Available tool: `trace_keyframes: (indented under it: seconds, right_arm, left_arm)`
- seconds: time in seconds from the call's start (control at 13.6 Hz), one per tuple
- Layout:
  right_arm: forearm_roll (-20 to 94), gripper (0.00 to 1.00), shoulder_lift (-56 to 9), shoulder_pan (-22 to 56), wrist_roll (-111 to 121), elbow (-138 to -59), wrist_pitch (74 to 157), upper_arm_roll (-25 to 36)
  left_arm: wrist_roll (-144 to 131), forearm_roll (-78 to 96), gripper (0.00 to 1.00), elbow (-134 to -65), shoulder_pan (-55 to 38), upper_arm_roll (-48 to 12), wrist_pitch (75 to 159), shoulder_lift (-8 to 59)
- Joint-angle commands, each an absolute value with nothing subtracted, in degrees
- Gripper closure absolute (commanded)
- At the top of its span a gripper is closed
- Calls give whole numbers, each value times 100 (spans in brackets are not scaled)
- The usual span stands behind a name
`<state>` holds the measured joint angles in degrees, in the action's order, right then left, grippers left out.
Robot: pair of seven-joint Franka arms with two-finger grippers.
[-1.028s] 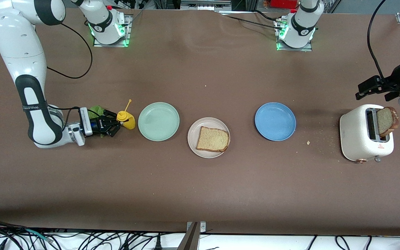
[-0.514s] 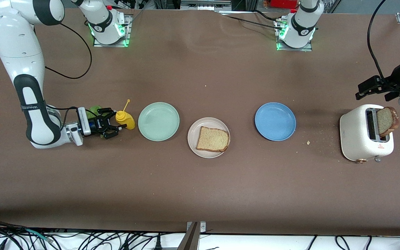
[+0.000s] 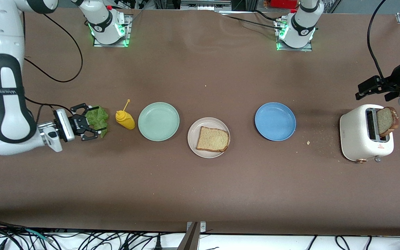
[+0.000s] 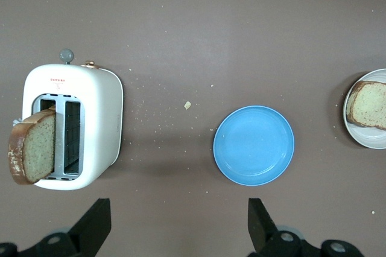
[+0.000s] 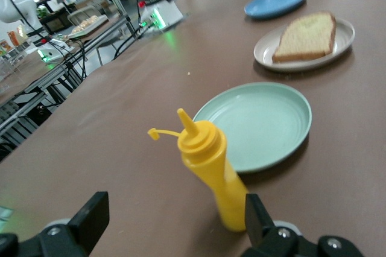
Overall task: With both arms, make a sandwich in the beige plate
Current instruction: 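Move the right gripper to the green lettuce leaf and grasp it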
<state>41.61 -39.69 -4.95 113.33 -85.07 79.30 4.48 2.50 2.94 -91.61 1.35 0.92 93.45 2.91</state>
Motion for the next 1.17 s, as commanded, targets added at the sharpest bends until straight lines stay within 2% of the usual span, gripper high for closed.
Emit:
trace_keyframes:
  seconds: [0.0,0.22,0.37,0.59,0.88,1.1]
  right_arm:
    - [3396,0,-3465,-466,9972,-8578,7928,448]
    - [2017,0,-2928,-273,8416,-8587,8488,405]
    - [1392,0,-2874,-97,7589,-8587,8718,422]
    - [1029,0,-2839,-62,6604,-8805,9165,422]
    - [879,0,-2690,96,5076,-9516,10044,422]
    - [678,0,-2216,377,3686,-10806,11131,413]
  left_arm:
    - [229,70,0,-9167,141,53,9387,299]
    - [229,70,0,-9167,141,62,9396,308]
    - [229,70,0,-9167,141,53,9396,316]
    - [229,70,0,-9158,141,53,9404,316]
    - [229,70,0,-9167,141,53,9404,316]
    - [229,70,0,-9167,141,53,9404,316]
